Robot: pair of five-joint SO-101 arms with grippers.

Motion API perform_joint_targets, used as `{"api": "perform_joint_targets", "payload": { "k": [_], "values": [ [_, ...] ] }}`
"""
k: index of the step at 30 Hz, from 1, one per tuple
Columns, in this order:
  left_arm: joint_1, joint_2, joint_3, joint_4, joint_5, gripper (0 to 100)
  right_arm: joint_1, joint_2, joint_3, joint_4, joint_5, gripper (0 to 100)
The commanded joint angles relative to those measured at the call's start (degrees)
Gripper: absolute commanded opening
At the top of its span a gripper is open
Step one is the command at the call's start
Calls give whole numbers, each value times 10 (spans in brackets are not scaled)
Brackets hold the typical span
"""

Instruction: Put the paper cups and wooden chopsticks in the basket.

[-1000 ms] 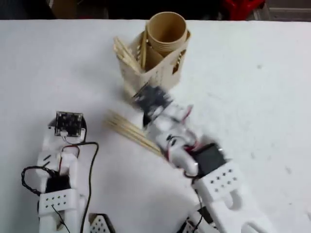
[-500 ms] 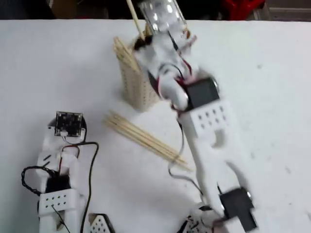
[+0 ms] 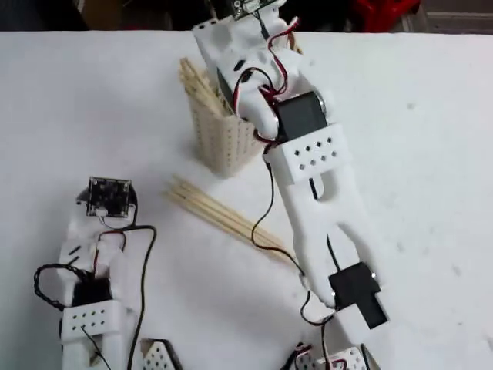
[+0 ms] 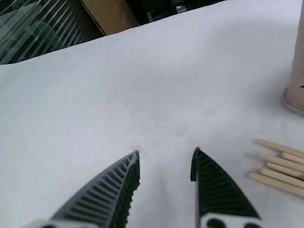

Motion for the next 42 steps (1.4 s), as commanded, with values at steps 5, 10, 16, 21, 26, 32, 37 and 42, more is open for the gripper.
{"api": "perform_joint_targets", "payload": {
  "k": [5,10,16,21,26,32,37,42],
  "values": [
    [6,-10,0,2,4,191,-25,-86,269,-233,55,19],
    [6,-10,0,2,4,191,-28,-185,497,-349,91,18],
    [6,-10,0,2,4,191,-28,-283,634,-348,91,67],
    [6,-10,0,2,4,191,-30,-374,645,-229,90,176],
    [9,-10,0,2,4,191,-29,-452,645,-186,92,130],
    [12,-9,0,2,4,191,-29,-473,645,-160,91,130],
    [14,-9,0,2,4,191,-29,-473,645,-118,91,130],
    [13,-9,0,2,4,191,-33,-470,646,-6,94,127]
  ]
}}
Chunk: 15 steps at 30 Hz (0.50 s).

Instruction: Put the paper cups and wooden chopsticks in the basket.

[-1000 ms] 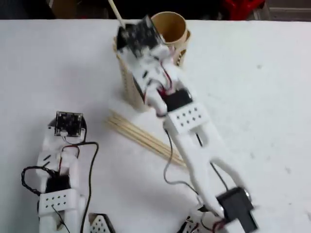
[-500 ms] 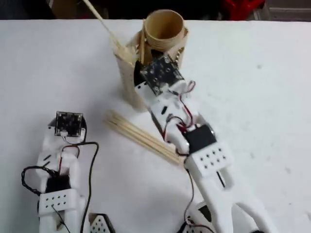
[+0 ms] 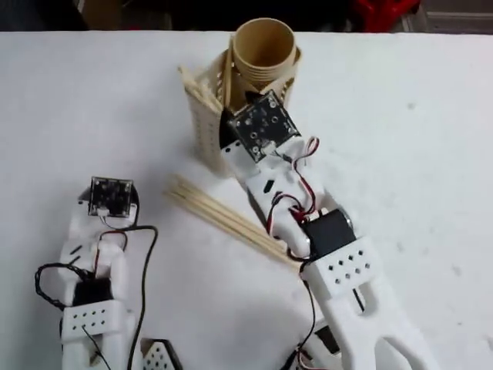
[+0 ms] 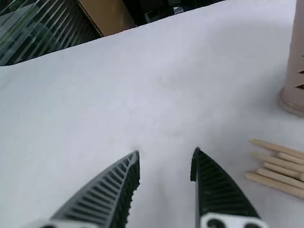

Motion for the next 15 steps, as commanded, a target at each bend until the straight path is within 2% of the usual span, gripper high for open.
{"api": "perform_joint_targets", "payload": {
  "k": [1,3,7,11,15],
  "values": [
    [6,-9,0,2,4,191,-8,-13,-2,115,9,127],
    [6,-9,0,2,4,191,-19,-11,-2,199,27,127],
    [7,-9,0,2,4,191,-76,-10,23,298,125,127],
    [8,-9,0,2,4,191,-97,25,55,298,127,126],
    [8,-9,0,2,4,191,-97,133,52,269,129,125]
  ]
}}
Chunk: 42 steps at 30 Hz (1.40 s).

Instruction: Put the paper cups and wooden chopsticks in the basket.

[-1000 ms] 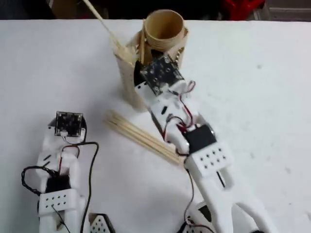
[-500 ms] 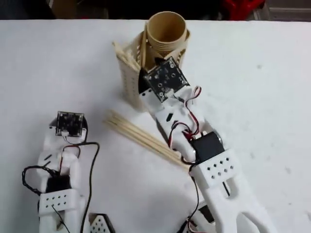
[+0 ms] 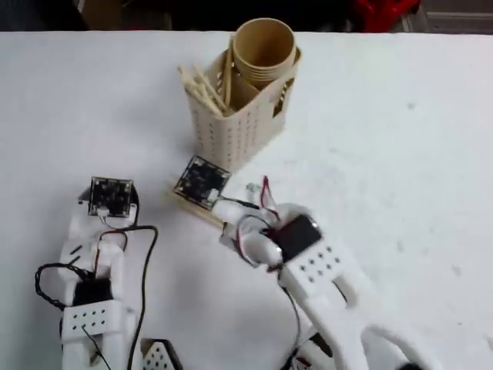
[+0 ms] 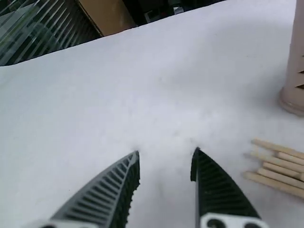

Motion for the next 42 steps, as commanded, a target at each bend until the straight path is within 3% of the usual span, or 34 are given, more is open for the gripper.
{"api": "perform_joint_targets", "payload": {
  "k": [1,8,20,24,30,42],
  "values": [
    [8,-9,0,2,4,191,-8,91,-12,-30,10,122],
    [6,-9,0,2,4,191,-46,261,-116,-39,11,70],
    [5,-9,0,3,4,191,-19,384,-143,-97,10,77],
    [5,-9,0,3,4,191,-6,406,-146,-102,11,116],
    [5,-9,0,3,4,191,0,413,-146,-102,8,12],
    [5,-9,0,3,4,191,-4,428,-142,-102,6,22]
  ]
}}
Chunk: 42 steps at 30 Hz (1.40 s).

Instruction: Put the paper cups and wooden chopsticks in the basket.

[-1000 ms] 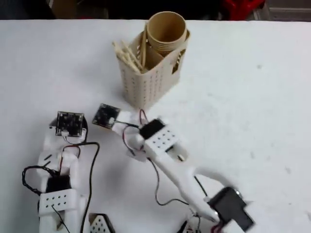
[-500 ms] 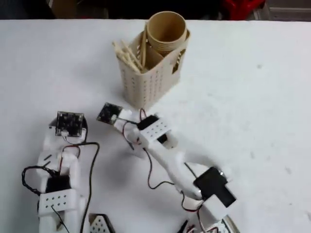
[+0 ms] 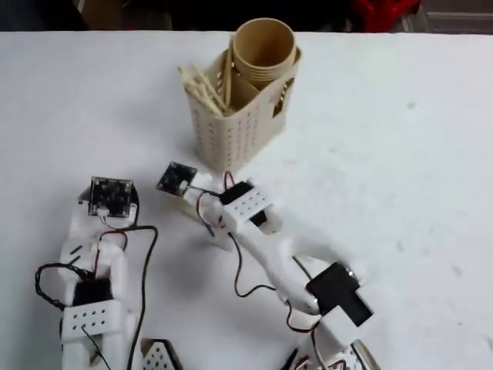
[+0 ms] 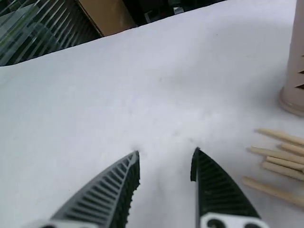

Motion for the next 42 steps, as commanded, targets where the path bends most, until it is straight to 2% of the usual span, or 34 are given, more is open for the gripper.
{"api": "perform_joint_targets", "payload": {
  "k": [1,6,9,12,18,22,24,27,32,36,42],
  "values": [
    [5,-9,0,3,4,191,3,9,-14,-7,3,21],
    [5,-9,0,3,4,191,6,20,-13,-11,2,19],
    [5,-9,0,3,4,191,21,-33,-3,-5,-18,19],
    [5,-9,0,3,4,191,35,-157,46,-6,-44,18],
    [7,-9,0,3,4,191,28,-459,170,-3,-47,18],
    [7,-9,0,3,4,191,28,-623,151,51,-47,17],
    [7,-9,0,3,4,191,29,-666,98,76,-76,17],
    [7,-9,0,3,4,191,30,-646,-28,97,-123,17],
    [6,-9,0,3,4,191,36,-480,-256,76,-129,17],
    [6,-9,0,3,4,191,39,-317,-404,10,-160,17],
    [5,-9,0,3,4,191,46,-145,-545,-74,-164,19]
  ]
}}
